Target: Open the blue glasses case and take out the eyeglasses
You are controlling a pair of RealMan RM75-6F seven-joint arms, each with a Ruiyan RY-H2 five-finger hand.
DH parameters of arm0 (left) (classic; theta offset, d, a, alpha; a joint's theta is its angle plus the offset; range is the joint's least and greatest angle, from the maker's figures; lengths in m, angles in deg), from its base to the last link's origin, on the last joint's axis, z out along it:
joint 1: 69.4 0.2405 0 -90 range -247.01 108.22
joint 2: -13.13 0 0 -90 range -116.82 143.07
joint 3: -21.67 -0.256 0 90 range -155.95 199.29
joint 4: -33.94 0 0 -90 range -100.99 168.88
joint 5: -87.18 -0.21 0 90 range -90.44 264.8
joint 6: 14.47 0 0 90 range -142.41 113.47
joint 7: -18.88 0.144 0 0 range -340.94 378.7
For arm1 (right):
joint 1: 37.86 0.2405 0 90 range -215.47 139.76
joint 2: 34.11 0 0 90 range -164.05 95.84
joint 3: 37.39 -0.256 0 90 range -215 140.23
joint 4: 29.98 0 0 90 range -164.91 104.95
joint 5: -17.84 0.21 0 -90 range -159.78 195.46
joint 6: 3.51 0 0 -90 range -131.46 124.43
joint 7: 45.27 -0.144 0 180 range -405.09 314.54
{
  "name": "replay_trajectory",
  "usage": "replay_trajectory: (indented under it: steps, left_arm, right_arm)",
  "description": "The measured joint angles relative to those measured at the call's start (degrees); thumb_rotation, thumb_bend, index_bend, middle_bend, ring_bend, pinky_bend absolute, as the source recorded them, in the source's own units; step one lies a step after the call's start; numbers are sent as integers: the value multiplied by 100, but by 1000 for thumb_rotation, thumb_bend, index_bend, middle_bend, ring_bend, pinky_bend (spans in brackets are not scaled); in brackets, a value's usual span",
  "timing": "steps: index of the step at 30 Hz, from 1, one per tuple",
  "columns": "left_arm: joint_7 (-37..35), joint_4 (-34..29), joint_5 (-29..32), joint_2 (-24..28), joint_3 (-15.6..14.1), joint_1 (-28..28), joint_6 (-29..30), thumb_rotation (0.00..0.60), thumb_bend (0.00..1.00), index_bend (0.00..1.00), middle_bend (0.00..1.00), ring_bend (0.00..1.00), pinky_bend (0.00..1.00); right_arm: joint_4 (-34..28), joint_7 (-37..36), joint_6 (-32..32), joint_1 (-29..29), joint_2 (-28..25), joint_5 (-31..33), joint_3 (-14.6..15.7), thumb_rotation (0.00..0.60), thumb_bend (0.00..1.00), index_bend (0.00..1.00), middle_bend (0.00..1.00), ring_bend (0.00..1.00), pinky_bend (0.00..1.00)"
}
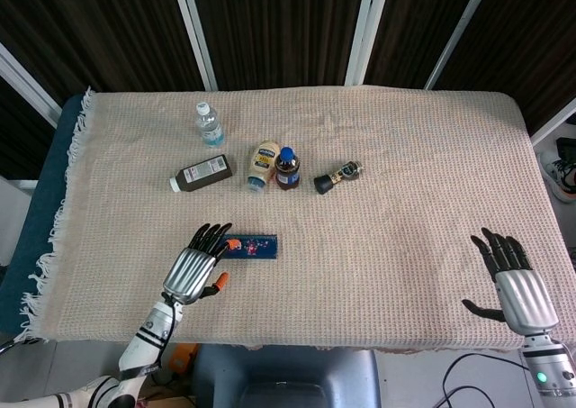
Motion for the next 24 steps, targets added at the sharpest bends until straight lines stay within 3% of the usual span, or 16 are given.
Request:
replay_trajectory:
  steps: [11,24]
  left_arm:
    - [277,909,849,-903,391,-656,-357,600,337,266,0,0,0]
    - [510,1407,1372,-1279,504,-992,-400,600,357,344,0,0,0]
  right_arm:
    - [1,-130,-18,1,-73,23,-8,600,187,0,0,0,0]
    - [7,-265,1,-7,-132,-2,-5,600,187,0,0,0,0]
